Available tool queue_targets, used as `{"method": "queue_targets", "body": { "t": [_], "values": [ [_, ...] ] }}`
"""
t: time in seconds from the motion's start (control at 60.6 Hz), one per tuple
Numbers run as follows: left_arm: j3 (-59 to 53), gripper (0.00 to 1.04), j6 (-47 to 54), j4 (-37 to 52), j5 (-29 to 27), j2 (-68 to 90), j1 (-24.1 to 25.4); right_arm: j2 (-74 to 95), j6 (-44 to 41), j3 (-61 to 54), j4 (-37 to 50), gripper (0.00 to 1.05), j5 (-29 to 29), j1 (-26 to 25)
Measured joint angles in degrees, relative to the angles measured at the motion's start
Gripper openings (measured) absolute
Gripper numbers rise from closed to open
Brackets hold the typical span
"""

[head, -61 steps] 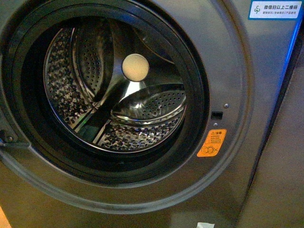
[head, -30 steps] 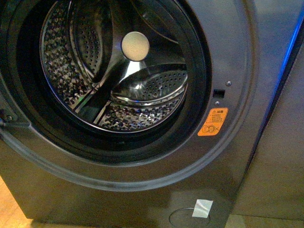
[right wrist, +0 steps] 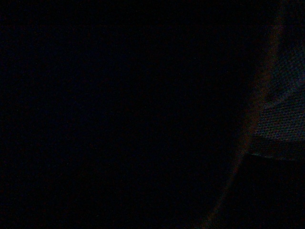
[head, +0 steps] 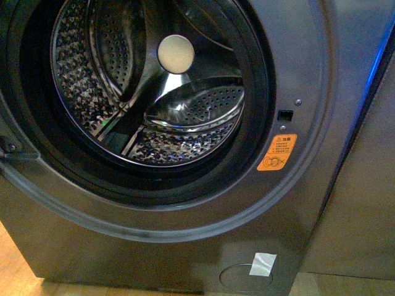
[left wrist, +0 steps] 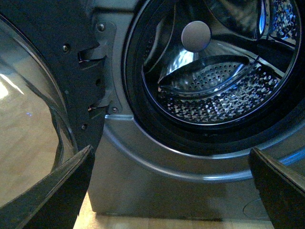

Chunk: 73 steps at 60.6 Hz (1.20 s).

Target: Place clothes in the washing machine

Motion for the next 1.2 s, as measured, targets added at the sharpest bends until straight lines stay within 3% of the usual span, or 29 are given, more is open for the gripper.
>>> {"method": "queue_targets", "body": {
  "t": [1.006, 1.204],
  "values": [
    [0.0, 0.98, 0.0, 0.0, 0.0, 0.0, 0.0, 7.5, 3.4, 0.8, 11.4, 0.97, -2.5, -2.1],
    [0.0, 0.98, 0.0, 0.0, 0.0, 0.0, 0.0, 7.8, 4.0, 0.5, 15.6, 0.69, -1.6, -2.1]
  ]
}}
